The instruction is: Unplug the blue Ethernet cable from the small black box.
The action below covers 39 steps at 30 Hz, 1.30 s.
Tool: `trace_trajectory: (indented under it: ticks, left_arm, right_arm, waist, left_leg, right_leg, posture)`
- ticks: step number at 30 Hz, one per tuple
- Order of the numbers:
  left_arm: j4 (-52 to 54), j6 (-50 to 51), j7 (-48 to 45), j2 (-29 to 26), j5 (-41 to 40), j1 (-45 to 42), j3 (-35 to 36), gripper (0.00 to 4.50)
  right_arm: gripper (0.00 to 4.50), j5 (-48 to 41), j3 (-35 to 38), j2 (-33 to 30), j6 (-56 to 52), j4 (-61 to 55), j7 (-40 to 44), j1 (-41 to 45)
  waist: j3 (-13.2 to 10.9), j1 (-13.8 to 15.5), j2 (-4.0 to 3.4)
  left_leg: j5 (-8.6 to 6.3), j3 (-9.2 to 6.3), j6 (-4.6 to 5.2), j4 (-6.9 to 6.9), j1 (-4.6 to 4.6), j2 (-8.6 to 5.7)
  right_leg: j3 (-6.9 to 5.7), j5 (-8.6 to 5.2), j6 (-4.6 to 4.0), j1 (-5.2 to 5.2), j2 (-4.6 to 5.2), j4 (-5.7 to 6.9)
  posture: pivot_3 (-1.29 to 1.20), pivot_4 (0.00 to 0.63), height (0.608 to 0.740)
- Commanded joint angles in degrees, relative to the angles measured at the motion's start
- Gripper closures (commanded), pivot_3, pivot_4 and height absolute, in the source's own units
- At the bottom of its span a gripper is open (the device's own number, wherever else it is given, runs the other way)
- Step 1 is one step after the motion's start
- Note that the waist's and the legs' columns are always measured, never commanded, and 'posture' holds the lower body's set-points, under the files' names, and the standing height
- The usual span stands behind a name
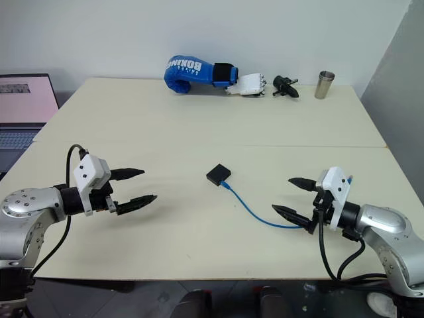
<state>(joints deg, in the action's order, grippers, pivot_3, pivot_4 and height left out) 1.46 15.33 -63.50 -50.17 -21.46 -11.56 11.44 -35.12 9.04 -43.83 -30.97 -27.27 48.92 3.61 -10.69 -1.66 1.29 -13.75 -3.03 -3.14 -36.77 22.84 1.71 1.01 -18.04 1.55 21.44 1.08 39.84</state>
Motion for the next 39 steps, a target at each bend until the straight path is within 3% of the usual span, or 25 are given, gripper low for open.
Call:
trace_trajectory:
  ticks: [1, 8, 12, 23, 33, 36, 39]
  left_arm:
    - [-0.58, -1.46, -2.49, -1.96, 1.55, 0.49, -1.71, 0.02]
    - [0.26, 1.70, -3.78, -1.25, 0.08, -1.66, -3.26, 0.02]
    - [0.09, 2.13, -4.88, -0.99, -0.03, -3.56, -4.59, 0.02]
    - [-3.70, -4.98, -10.04, 0.78, 0.71, -7.47, -7.36, 0.02]
    - [-6.31, -5.29, -13.93, 0.52, 1.70, -11.49, -10.67, 0.02]
    - [-6.72, -5.85, -14.86, 0.21, 1.89, -11.82, -10.59, 0.00]
    - [-7.33, -5.18, -14.77, 0.11, 1.93, -12.34, -10.09, 0.00]
  right_arm:
    - [0.00, -1.65, 1.46, -1.78, -0.73, -1.87, 1.70, 1.17]
    - [0.00, -2.11, -0.96, -2.00, -2.66, -3.55, 0.92, 2.22]
    - [0.00, 3.15, -7.43, 0.60, -4.43, -2.91, -4.82, 6.17]
    - [0.00, 22.01, -24.87, 21.61, 1.47, 18.63, -18.61, 21.06]
    - [0.00, 28.14, -27.17, 30.39, 10.68, 37.46, -17.67, 26.16]
    - [0.46, 28.86, -26.79, 30.91, 11.95, 39.83, -17.22, 27.07]
    - [1.26, 29.17, -26.34, 30.99, 12.62, 40.85, -16.50, 27.45]
  waist:
    - [0.00, 0.00, 0.00]
    - [0.00, -0.01, 0.00]
    - [0.00, -0.13, 0.00]
    - [0.00, -0.18, -0.01]
    - [0.00, -0.15, -0.01]
    - [0.00, -0.23, -0.01]
    - [0.00, -0.23, -0.01]
  left_leg:
    - [0.00, 0.00, 0.00, 0.00, 0.00, 0.00]
    - [0.00, -0.01, 0.00, 0.00, 0.02, 0.01]
    - [0.00, -0.01, 0.00, -0.01, -0.01, 0.02]
    - [0.00, 0.03, 0.00, -0.01, 0.12, 0.01]
    - [0.00, 0.05, 0.00, -0.03, 0.17, -0.01]
    - [0.00, 0.06, 0.00, -0.03, 0.16, 0.01]
    - [0.00, 0.03, 0.01, -0.03, 0.14, 0.02]
  right_leg:
    - [0.00, 0.00, 0.00, 0.00, 0.00, 0.00]
    - [-0.02, 0.00, 0.01, 0.00, -0.01, -0.01]
    - [-0.01, 0.00, 0.01, 0.00, -0.02, 0.01]
    - [0.03, 0.00, -0.01, 0.23, -0.07, 0.09]
    - [0.03, 0.01, -0.01, 0.29, -0.05, 0.13]
    - [0.03, 0.01, -0.01, 0.29, -0.06, 0.15]
    - [0.02, 0.01, -0.02, 0.29, -0.08, 0.18]
  posture:
    - [0.00, 0.150, 0.740]
    - [0.00, 0.150, 0.740]
    - [0.00, 0.150, 0.740]
    - [0.00, 0.150, 0.740]
    - [0.00, 0.150, 0.740]
    - [0.00, 0.150, 0.740]
    - [0.00, 0.150, 0.740]
